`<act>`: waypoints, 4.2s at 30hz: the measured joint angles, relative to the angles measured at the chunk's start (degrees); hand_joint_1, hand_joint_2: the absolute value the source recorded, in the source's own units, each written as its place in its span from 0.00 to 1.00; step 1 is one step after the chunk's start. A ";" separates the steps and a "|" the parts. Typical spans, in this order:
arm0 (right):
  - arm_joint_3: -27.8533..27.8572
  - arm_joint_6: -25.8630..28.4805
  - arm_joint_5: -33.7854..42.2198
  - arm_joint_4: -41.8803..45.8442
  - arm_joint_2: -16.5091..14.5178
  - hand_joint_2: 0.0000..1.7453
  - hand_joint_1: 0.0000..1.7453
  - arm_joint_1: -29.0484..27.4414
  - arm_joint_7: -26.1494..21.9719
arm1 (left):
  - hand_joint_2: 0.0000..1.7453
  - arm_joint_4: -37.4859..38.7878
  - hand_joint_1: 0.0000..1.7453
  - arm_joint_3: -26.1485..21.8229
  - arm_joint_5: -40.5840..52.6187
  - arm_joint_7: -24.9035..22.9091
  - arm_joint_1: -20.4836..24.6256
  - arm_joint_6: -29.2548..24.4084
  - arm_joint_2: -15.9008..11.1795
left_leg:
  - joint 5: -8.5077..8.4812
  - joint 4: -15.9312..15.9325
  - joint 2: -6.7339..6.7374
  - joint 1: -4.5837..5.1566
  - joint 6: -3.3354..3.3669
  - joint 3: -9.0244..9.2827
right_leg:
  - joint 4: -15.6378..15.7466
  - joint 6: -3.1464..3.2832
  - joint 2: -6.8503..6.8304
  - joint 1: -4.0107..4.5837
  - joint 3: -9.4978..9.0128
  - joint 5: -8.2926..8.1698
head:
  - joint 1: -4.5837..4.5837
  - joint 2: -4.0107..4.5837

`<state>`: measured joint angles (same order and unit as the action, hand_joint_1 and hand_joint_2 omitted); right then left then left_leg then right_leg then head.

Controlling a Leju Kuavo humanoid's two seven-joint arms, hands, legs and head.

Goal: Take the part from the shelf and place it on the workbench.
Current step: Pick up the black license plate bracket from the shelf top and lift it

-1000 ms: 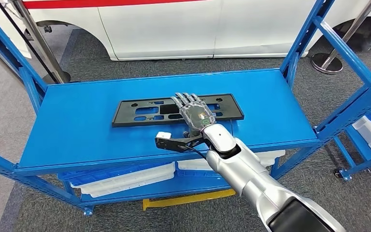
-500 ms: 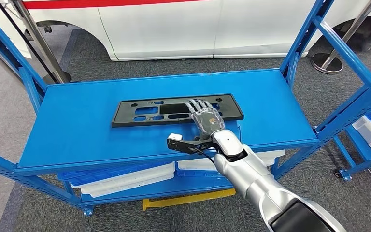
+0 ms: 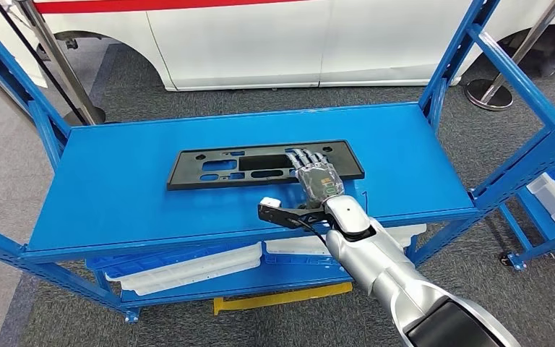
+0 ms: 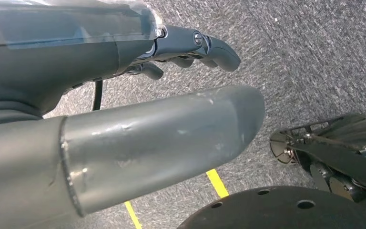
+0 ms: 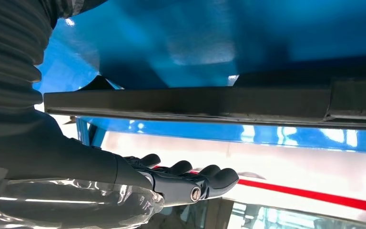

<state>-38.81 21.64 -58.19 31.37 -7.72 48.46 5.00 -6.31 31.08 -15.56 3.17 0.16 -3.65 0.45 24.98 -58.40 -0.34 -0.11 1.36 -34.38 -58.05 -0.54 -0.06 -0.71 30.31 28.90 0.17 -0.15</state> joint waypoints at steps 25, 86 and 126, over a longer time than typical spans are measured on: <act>1.26 5.10 -4.00 -1.40 -0.85 0.00 0.00 0.02 -0.44 | 0.00 3.12 0.00 0.07 -1.08 1.56 1.17 0.81 1.01 | 0.00 0.00 -0.01 0.00 0.00 0.00 | 0.00 0.00 -0.01 0.00 -0.01 0.00 | 0.01 0.00; 1.26 -5.31 -3.89 -3.32 -0.87 1.00 0.00 0.93 -1.55 | 0.00 4.82 0.00 3.34 -2.86 2.53 2.18 1.84 1.41 | -0.67 -0.02 -0.11 -0.59 -0.98 -1.02 | 0.39 0.42 0.23 -0.19 0.09 -0.19 | 0.00 0.00; 1.59 -4.26 -2.63 -3.33 -0.37 1.00 1.00 1.00 -0.77 | 0.25 4.83 0.00 3.95 -5.16 3.50 2.11 2.04 1.43 | -0.75 0.03 -0.04 -0.68 -1.00 -0.67 | 0.19 0.17 0.23 -0.06 -0.05 -0.16 | 0.00 0.00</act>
<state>-37.22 17.38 -60.82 28.04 -8.09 49.46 4.23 -1.48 35.03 -20.73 6.67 2.28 -1.61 1.88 24.23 -58.37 -0.38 -0.79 0.36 -35.05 -57.86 -0.38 0.17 -0.77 30.27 28.74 0.17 -0.15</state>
